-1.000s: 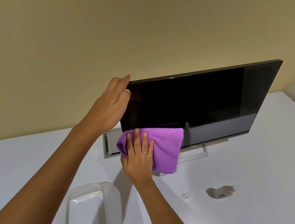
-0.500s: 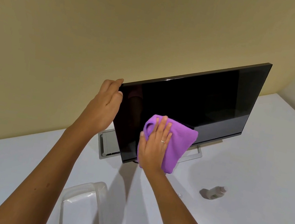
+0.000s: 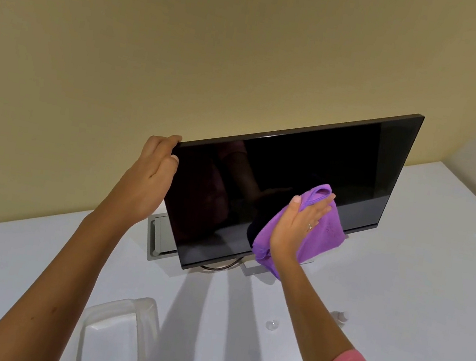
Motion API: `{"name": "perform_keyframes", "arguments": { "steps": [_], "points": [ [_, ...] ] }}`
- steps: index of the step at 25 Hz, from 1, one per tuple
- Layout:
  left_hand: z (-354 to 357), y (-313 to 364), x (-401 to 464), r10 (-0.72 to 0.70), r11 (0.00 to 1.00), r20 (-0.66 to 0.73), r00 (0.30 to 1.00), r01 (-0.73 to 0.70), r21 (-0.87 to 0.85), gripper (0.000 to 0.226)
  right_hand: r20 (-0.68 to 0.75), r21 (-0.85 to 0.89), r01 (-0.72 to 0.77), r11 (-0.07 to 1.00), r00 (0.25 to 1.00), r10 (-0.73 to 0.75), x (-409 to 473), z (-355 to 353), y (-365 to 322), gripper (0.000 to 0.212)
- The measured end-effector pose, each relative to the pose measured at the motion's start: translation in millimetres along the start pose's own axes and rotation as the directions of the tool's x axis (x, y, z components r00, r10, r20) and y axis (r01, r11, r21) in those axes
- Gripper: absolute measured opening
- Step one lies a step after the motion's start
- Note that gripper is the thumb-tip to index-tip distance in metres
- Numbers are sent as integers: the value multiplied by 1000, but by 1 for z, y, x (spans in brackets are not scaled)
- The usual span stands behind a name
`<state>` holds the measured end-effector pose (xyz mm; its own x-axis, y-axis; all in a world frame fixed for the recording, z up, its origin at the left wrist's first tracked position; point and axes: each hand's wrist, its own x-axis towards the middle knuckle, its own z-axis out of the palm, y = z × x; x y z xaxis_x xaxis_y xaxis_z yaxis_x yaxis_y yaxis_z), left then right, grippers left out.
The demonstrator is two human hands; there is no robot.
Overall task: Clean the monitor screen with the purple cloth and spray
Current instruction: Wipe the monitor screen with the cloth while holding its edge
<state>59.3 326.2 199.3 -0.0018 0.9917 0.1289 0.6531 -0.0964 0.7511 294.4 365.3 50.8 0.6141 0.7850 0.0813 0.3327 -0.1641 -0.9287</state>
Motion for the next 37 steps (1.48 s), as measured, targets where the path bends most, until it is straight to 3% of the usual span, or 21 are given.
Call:
{"name": "perform_keyframes", "arguments": {
  "steps": [7, 11, 15, 18, 29, 37],
  "points": [
    [6, 4, 1, -46, 999, -73, 996, 45, -17, 57, 199, -74, 195, 978, 964, -177, -70, 19, -9, 65],
    [11, 9, 2, -11, 973, -148, 989, 45, 228, 58, 204, -89, 191, 978, 964, -170, -63, 19, -9, 65],
    [17, 20, 6, 48, 860, -179, 983, 51, 508, 61, 144, -48, 114, 992, 984, -106, -30, 12, -12, 65],
    [24, 28, 9, 42, 802, -176, 984, 71, 594, 61, 78, 3, 69, 998, 995, -69, 4, -1, -12, 68],
    [75, 65, 36, 38, 773, -176, 984, 83, 629, 63, -82, 59, 93, 994, 993, -88, 149, -52, -22, 67],
    [84, 74, 21, 30, 783, -213, 977, 110, 613, 57, -26, 23, 7, 1000, 1000, -6, 174, -61, 27, 64]
  ]
}}
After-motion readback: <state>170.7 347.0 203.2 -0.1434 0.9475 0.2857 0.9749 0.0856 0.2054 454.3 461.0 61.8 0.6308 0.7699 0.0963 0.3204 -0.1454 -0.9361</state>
